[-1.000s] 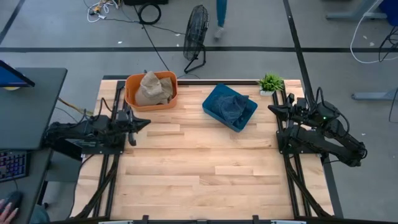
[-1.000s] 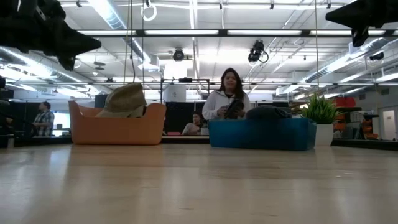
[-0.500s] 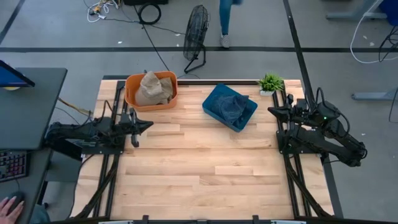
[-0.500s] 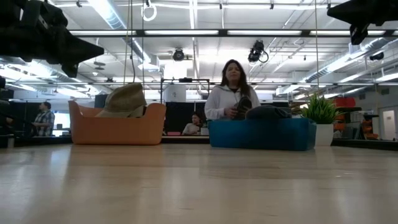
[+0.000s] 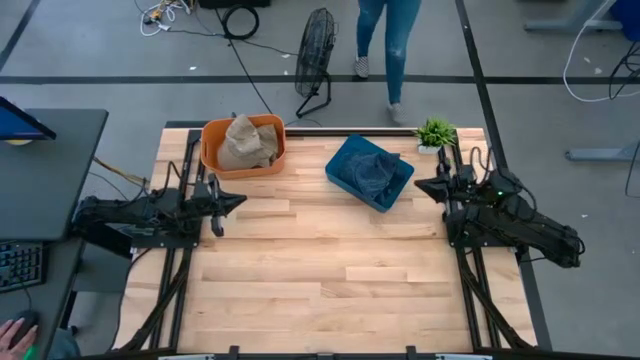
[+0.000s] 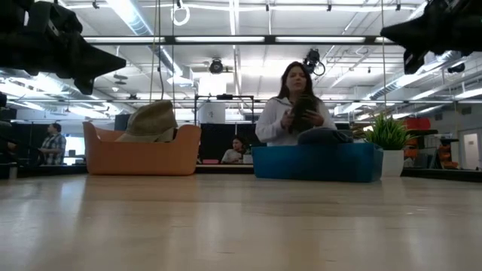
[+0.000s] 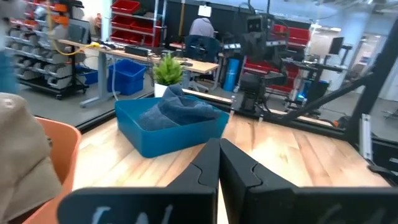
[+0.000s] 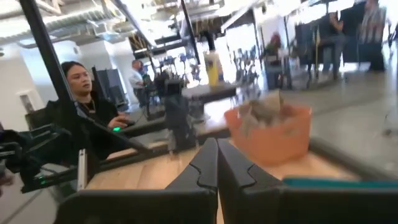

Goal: Pick & Place hat
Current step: Return to Home Position

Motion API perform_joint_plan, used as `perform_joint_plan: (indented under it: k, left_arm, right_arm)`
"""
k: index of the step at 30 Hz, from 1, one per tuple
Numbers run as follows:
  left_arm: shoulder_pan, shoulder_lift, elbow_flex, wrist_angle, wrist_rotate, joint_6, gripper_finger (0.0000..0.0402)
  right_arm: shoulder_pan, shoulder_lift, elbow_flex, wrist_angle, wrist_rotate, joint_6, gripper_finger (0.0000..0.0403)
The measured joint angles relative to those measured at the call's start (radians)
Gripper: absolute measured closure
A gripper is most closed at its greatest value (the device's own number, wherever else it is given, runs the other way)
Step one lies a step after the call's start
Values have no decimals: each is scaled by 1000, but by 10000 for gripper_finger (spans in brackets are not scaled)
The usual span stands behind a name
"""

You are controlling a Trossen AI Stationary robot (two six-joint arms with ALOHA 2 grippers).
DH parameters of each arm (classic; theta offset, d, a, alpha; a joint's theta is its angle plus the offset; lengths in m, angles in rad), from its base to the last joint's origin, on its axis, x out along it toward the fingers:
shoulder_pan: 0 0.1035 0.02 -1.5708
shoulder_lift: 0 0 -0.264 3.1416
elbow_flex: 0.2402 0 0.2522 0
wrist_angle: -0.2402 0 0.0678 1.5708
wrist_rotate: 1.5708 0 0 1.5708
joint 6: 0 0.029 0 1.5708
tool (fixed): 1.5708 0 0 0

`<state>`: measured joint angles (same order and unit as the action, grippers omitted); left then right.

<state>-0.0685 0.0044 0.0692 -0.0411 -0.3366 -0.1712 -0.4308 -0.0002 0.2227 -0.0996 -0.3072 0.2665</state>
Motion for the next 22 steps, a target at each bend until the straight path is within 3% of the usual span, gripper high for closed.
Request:
perform_joint_plan:
  k: [6, 16, 22]
  left_arm:
    - [0, 0, 0, 0, -77, -28, 390]
    - [0, 0, 0, 0, -77, -26, 388]
    - [0, 0, 0, 0, -77, -26, 388]
  right_arm:
    - [0, 0, -69, 68, -59, 0, 403]
    - [0, 0, -204, 281, -142, 43, 403]
    - [0, 0, -208, 255, -158, -21, 403]
